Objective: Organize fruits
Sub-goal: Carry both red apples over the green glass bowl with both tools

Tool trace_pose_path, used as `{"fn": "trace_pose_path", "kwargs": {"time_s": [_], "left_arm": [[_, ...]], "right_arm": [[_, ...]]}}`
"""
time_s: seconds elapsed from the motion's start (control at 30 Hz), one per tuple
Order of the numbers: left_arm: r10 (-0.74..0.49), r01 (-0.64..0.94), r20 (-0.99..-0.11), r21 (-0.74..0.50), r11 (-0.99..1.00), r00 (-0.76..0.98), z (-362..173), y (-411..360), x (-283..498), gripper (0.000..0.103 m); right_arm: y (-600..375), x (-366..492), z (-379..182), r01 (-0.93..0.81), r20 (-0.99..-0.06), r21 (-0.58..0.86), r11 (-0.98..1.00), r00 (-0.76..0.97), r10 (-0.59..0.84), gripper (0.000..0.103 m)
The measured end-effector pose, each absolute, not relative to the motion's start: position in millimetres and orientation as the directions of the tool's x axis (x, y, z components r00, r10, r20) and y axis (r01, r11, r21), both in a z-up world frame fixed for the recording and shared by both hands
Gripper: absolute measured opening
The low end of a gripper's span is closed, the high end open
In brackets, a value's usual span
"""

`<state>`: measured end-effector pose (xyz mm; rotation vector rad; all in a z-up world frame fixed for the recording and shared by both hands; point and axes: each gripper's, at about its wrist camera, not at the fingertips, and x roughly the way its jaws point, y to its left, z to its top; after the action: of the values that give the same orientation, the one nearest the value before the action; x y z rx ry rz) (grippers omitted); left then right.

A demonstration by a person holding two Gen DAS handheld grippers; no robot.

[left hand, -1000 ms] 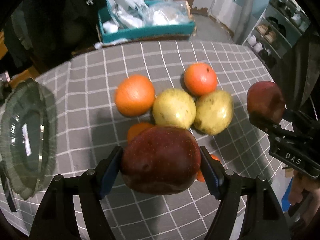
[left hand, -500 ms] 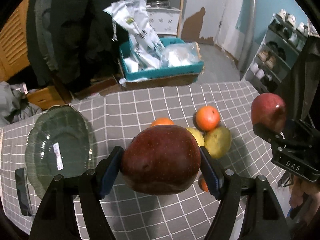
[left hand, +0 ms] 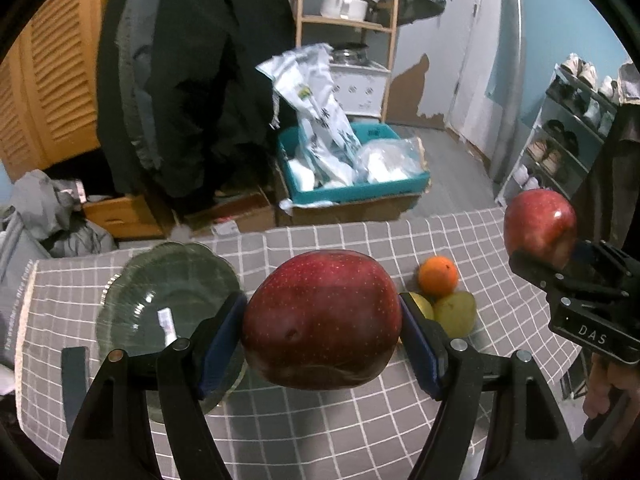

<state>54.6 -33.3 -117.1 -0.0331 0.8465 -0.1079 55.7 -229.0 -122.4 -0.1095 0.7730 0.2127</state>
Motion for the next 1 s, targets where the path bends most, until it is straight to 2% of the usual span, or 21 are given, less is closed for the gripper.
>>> {"fn": "trace_pose_path", "kwargs": {"time_s": [0.53, 1.0], "left_arm": [[-0.017, -0.039, -0.711, -0.063, 0.997, 0.703, -99, 39, 50, 0.077], [0.072, -0.169, -0.75, -0.054, 0.984, 0.658, -121, 110, 56, 0.077]], "right_arm": [[-140, 67, -98, -0.353, -0.683, -0.004, 0.936, 0.684, 0.255, 0.073], [-58, 96, -126, -0.448, -0.738, 0.03, 0.894, 0.592, 0.322, 0.073]]}}
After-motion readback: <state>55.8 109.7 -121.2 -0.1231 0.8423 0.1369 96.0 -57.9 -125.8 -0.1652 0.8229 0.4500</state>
